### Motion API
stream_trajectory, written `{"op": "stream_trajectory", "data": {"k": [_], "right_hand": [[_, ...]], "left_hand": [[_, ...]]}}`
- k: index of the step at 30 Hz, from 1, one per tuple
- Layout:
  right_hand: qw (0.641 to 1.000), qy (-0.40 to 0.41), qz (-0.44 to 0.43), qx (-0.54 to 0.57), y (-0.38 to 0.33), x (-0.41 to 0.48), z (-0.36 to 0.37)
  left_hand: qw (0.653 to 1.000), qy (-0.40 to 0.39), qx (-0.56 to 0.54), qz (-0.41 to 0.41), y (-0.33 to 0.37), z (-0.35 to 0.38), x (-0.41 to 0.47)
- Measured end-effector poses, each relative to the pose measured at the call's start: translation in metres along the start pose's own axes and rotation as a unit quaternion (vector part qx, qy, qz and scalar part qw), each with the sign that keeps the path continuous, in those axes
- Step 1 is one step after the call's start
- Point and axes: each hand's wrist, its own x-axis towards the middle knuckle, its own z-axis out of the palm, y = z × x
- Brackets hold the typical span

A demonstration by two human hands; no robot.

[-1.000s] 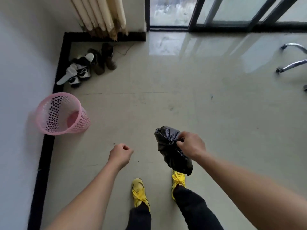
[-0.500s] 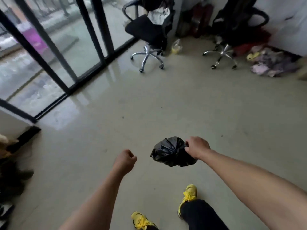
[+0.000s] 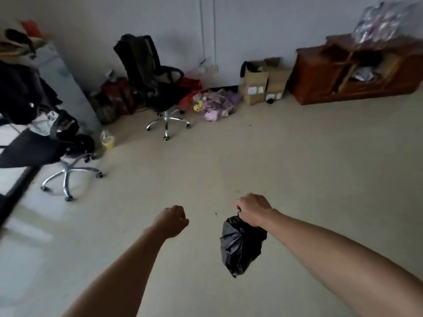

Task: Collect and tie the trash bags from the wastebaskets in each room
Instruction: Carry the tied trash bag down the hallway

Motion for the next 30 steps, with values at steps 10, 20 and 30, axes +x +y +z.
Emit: {"op": "stream_trajectory", "data": {"k": [10,20,30], "right_hand": [[0.980,0.113,0.161,0.004,0.272,0.032,-0.122],[0.928,0.144,0.343,0.018,0.527,0.097,-0.225],[0.875,0.154,0.458,0.036,0.770,0.099,-0.281]], "left_hand": [[0.977,-0.021,0.126,0.173,0.260,-0.066,0.189],[0.916,-0.043,0.235,0.322,0.542,-0.116,0.417],[0.855,-0.068,0.269,0.437,0.840,-0.101,0.539]]}}
